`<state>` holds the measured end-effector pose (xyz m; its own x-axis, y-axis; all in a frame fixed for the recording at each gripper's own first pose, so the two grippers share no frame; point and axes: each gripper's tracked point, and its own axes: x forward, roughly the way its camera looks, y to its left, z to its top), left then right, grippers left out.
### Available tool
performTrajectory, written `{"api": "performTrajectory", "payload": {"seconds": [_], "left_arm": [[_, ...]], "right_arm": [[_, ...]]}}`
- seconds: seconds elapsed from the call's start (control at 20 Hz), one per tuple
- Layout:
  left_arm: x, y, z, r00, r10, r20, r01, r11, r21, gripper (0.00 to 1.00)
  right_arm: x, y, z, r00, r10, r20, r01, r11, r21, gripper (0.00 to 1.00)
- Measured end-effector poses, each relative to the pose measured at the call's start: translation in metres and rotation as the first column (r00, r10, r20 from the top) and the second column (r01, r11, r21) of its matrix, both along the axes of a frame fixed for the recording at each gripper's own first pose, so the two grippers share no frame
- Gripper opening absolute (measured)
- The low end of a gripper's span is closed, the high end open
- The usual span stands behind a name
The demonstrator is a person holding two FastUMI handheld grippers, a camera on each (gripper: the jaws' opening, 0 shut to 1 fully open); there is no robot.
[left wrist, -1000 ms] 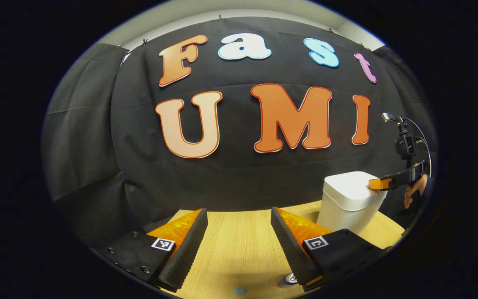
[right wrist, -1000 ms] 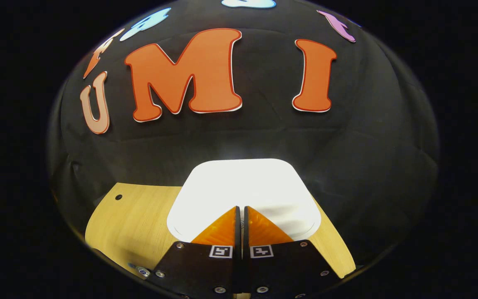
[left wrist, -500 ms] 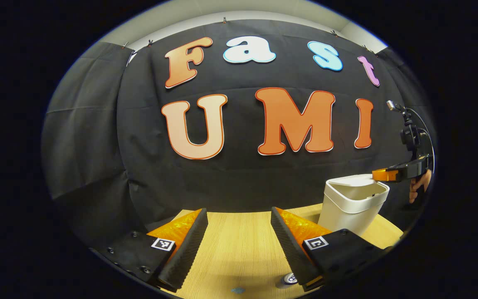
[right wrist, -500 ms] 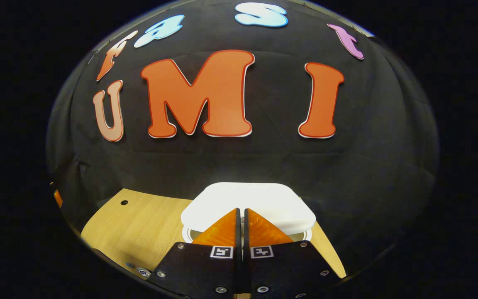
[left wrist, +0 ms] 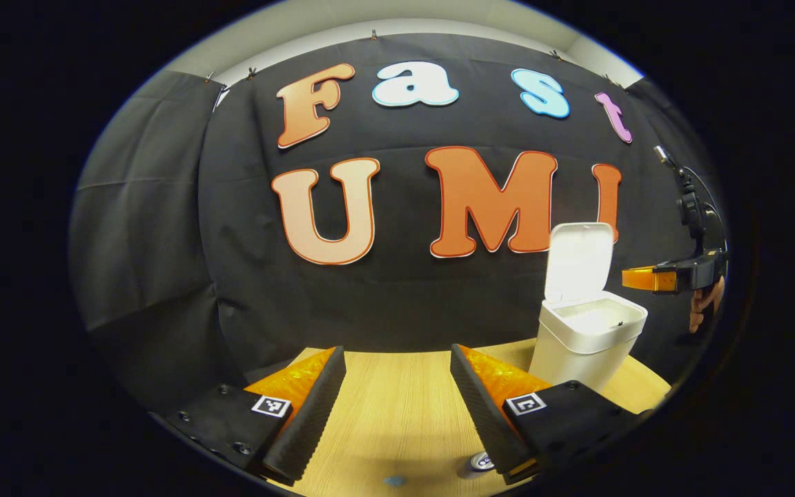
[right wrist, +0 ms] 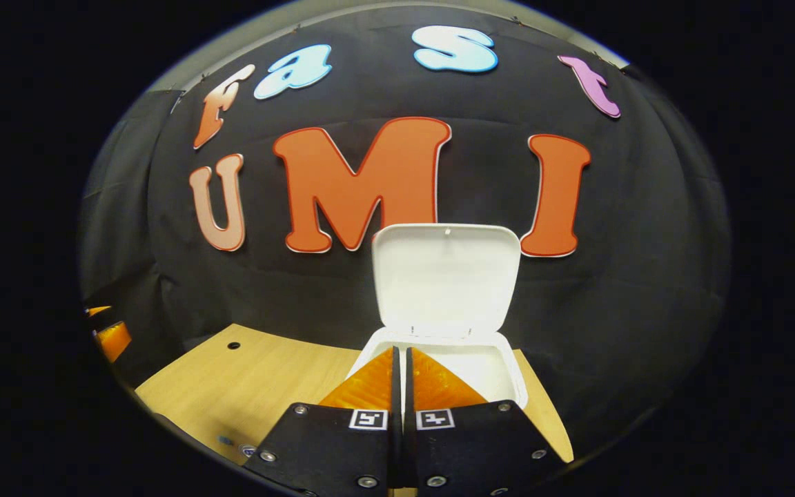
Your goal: Press the lid of the desktop garbage bin to open it, pick up the crumpled paper on the desktop and throw it into the bin, then pick up the pop can on the desktop and drop it into the bin, and finally close the garbage bin lid.
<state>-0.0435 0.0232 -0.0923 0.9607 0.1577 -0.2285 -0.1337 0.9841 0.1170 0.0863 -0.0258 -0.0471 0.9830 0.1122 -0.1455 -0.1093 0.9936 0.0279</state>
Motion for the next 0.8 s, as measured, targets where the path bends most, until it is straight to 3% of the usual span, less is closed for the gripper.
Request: {"api": "performTrajectory", "payload": {"seconds": [0.2, 0.45, 0.65, 0.75, 0.8], "left_arm": [[-0.002, 0.001, -0.014, 1.0, 0.011, -0.013, -0.011, 1.0, -0.008, 0.97], [-0.008, 0.009, -0.035, 0.998, 0.05, -0.04, -0.051, 0.999, -0.018, 0.98], [-0.016, 0.021, -0.056, 0.993, 0.085, -0.08, -0.085, 0.996, -0.002, 0.97], [-0.019, 0.028, -0.068, 0.99, 0.092, -0.106, -0.093, 0.996, -0.003, 0.97], [-0.022, 0.03, -0.075, 0.988, 0.094, -0.122, -0.095, 0.995, -0.009, 0.97]], "right_arm": [[-0.01, 0.019, -0.012, 0.996, 0.088, 0.005, -0.088, 0.995, 0.042, 0.01], [-0.025, 0.041, -0.01, 0.984, 0.166, 0.069, -0.168, 0.986, 0.019, 0.01], [-0.038, 0.071, -0.032, 0.964, 0.263, 0.045, -0.263, 0.965, -0.008, 0.01], [-0.046, 0.088, -0.045, 0.95, 0.312, 0.015, -0.311, 0.95, -0.007, 0.06], [-0.051, 0.095, -0.051, 0.944, 0.329, 0.0, -0.329, 0.944, -0.007, 0.16]]}}
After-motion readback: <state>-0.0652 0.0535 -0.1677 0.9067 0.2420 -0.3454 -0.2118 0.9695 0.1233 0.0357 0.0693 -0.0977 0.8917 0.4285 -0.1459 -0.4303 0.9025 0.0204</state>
